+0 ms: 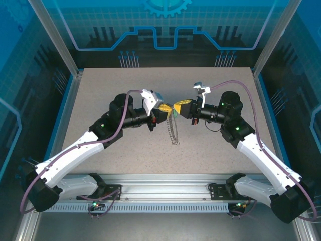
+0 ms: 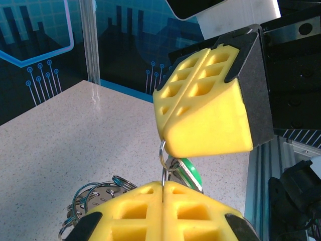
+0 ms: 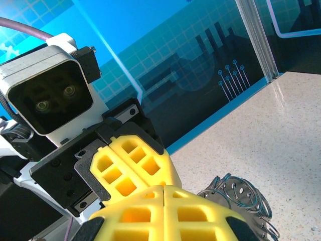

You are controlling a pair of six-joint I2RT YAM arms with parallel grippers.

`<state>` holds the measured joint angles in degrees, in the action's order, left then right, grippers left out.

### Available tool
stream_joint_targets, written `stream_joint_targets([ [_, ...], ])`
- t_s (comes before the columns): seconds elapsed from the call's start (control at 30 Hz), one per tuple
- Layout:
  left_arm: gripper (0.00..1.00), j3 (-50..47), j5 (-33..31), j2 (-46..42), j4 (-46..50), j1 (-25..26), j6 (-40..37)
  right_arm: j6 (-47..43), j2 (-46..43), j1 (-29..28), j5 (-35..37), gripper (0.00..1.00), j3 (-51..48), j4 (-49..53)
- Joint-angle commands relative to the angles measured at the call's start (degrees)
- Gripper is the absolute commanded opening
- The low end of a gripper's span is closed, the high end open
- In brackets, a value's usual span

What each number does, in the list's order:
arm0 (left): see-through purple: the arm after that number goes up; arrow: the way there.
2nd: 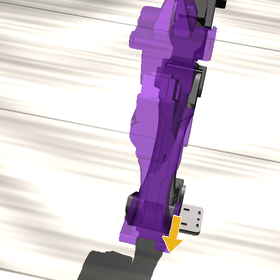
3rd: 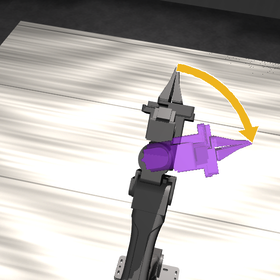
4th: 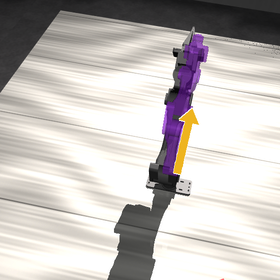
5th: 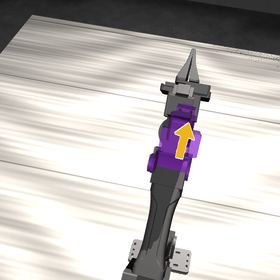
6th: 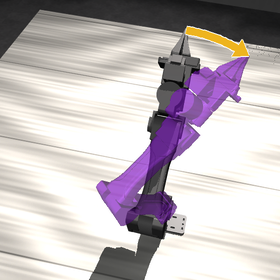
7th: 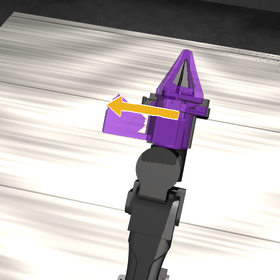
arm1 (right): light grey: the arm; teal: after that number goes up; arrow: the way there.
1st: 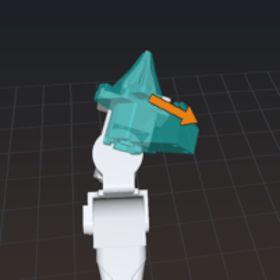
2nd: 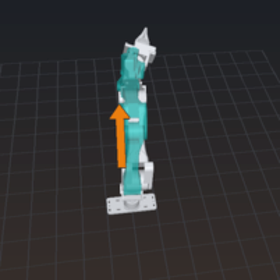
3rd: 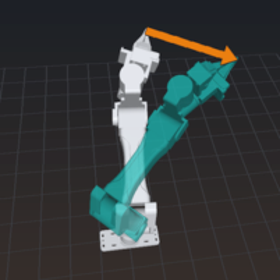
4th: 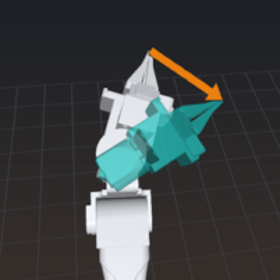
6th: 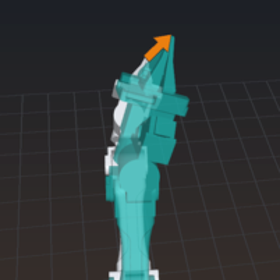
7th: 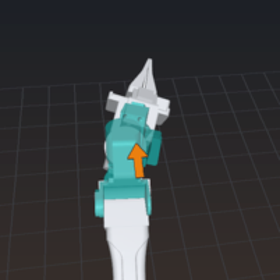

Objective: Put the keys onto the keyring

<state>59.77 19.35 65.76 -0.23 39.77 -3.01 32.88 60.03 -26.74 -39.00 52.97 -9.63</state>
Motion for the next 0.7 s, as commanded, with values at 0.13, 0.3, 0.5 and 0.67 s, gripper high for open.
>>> stream_joint_targets([
  [0.13,0.0,3.1,-0.1,0.4,-2.4,0.7,-0.9,-1.8,-0.6,-1.4,-0.7,0.0,-0.3,1.3],
  [0.3,0.0,3.3,0.0,0.5,-2.5,0.6,-0.9,-2.4,-1.0,-1.3,0.3,0.0,-0.8,2.2],
  [0.5,0.0,3.3,0.4,0.1,-2.9,0.7,-0.5,-2.9,-0.8,-0.5,2.8,0.0,-1.3,3.2],
  [0.67,0.0,2.7,0.0,-0.9,-4.0,0.7,-0.1,-1.3,-1.1,2.3,2.2,0.0,-3.4,1.4],
])
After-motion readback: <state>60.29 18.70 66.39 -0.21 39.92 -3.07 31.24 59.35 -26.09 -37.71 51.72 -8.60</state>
